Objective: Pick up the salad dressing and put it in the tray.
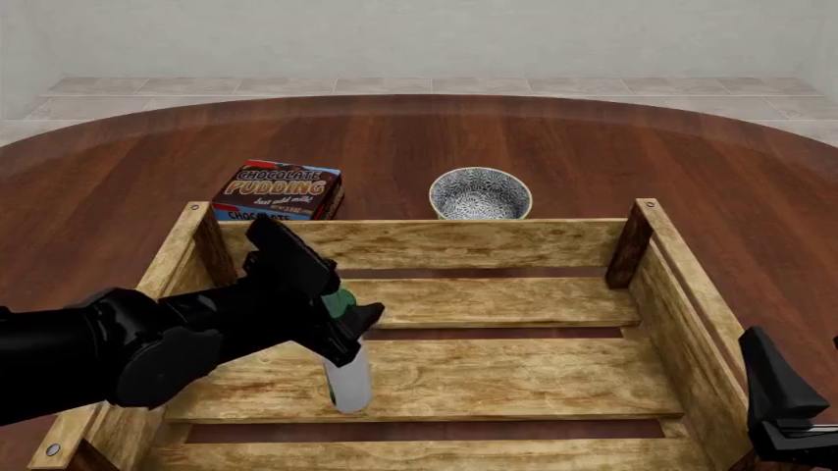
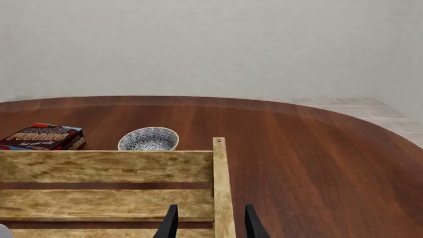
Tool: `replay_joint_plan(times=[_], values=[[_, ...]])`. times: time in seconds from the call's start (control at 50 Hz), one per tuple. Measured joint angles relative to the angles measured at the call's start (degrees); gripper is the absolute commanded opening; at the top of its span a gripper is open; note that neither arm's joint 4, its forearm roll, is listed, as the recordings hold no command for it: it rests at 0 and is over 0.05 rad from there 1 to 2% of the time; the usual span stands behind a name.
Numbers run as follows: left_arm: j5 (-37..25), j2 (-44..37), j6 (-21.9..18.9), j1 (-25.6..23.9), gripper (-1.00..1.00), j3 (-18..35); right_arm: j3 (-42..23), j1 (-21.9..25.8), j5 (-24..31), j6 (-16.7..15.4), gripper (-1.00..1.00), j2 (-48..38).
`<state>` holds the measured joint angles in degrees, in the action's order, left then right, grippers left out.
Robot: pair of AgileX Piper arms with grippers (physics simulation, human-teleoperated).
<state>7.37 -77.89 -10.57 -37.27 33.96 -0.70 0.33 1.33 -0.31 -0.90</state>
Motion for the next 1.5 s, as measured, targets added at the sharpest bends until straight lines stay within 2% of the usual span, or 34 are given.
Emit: replay_joint_plan(times=[0.68,1.5], values=[[-1.96,2.32,-0.45,0.06,1.00,1.44,0.03,-0.13,0.04,0.18,1.00,0.13],[-7.24,8.79,-2.44,-0.03,1.00,4.93,0.00,-0.18,0.09,0.07,1.00,0.13]])
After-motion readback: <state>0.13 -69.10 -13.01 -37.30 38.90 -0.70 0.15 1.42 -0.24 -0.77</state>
